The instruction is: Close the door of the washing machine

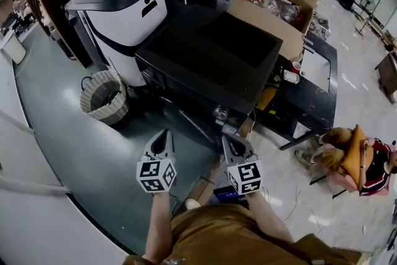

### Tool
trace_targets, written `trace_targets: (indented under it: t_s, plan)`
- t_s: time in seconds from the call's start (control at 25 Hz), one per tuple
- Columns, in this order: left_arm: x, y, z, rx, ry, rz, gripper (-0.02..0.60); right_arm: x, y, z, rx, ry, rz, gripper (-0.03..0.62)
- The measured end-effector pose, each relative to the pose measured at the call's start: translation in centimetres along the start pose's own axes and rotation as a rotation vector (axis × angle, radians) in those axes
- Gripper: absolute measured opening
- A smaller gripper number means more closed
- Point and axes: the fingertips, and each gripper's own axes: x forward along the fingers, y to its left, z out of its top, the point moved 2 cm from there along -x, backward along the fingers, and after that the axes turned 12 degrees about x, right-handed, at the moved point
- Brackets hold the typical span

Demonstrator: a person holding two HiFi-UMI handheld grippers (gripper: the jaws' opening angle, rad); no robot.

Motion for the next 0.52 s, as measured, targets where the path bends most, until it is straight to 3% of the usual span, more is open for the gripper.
trace_targets:
  t_s: [0.52]
  plan:
    - [0.87,-0.54,-0.29,-0.001,0.013,-0.004,0.025,-0.23,-0.56,-0.22,-0.006,0.0,0.014,0.011]
